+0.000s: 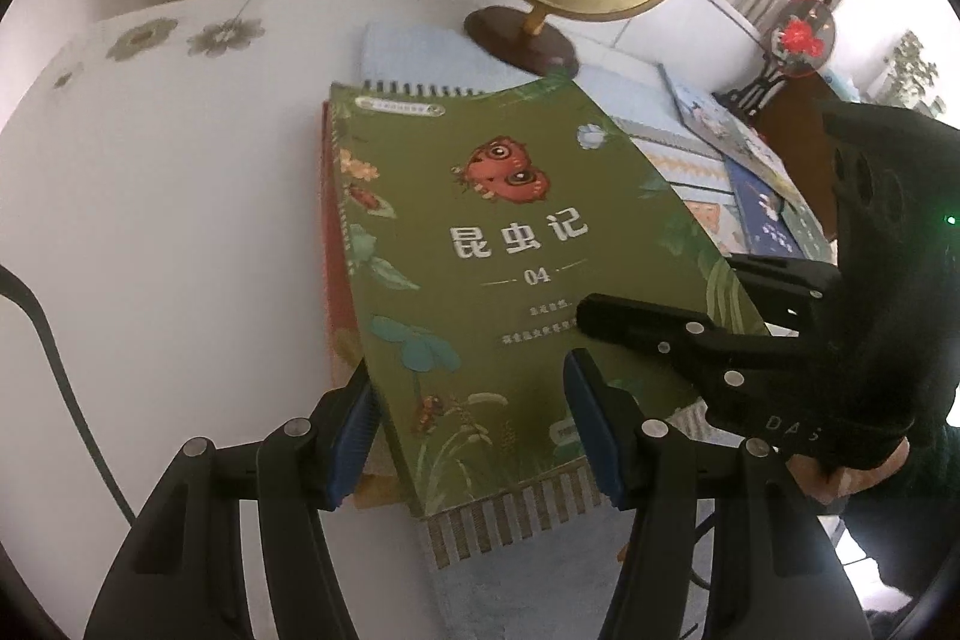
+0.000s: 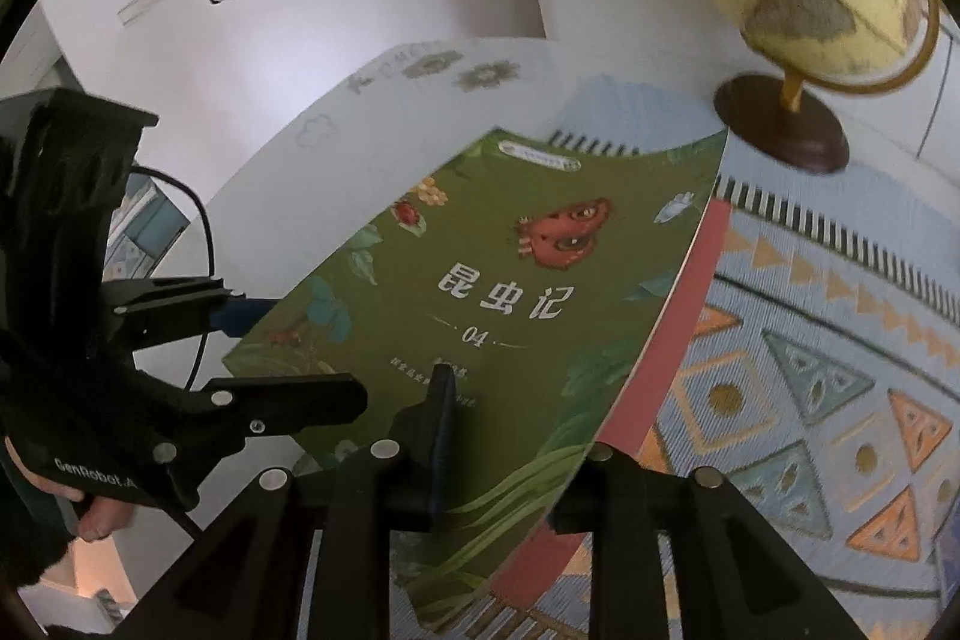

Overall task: Organize books
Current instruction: 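Lower the green butterfly book onto the red poetry book and open both grippers, then withdraw both grippers from the stack back toward the book pile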

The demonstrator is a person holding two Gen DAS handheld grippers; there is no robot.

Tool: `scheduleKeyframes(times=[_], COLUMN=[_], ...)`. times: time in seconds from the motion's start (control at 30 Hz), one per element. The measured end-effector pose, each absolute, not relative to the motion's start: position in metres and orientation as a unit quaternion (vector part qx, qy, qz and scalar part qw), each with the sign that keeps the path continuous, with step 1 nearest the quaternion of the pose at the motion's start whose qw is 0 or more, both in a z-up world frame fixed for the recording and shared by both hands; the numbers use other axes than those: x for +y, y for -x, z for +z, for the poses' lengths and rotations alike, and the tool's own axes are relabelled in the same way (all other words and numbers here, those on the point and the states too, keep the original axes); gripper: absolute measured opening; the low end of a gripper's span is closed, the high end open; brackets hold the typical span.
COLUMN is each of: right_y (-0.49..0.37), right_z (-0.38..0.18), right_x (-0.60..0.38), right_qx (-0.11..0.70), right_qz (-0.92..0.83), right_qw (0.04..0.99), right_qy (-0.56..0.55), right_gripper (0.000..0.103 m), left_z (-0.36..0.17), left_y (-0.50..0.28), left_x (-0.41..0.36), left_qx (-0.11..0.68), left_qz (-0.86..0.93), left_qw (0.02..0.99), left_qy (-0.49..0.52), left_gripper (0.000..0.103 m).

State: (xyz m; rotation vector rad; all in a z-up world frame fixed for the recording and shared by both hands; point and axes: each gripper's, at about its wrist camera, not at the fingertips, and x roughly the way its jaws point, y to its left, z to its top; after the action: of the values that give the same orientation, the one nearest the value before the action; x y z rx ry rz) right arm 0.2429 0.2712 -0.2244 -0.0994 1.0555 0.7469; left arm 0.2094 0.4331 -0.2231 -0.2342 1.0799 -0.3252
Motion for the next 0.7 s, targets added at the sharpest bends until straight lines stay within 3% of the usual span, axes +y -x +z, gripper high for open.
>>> scheduleKeyframes(times=[0.17,0.27,0.5,0.7], right_y=[-0.247,-0.248,-0.228,-0.182], right_z=[-0.244,-0.246,-0.240,-0.193], right_x=[0.271,0.270,0.235,0.178], right_qx=[0.516,0.528,0.577,0.506], right_qz=[0.338,0.339,0.300,0.216], right_qw=[0.787,0.779,0.759,0.832], right_qy=[0.035,0.020,0.040,0.072], right_gripper=[0.031,0.046,0.052,0.052], left_z=[-0.231,-0.224,-0.194,-0.143], left_y=[-0.208,-0.202,-0.184,-0.162], left_x=[0.442,0.451,0.444,0.403], left_qx=[0.511,0.506,0.501,0.456], left_qz=[-0.126,-0.101,-0.057,-0.067], left_qw=[0.841,0.847,0.858,0.882], left_qy=[0.126,0.130,0.101,0.099], left_gripper=[0.058,0.062,0.065,0.065])
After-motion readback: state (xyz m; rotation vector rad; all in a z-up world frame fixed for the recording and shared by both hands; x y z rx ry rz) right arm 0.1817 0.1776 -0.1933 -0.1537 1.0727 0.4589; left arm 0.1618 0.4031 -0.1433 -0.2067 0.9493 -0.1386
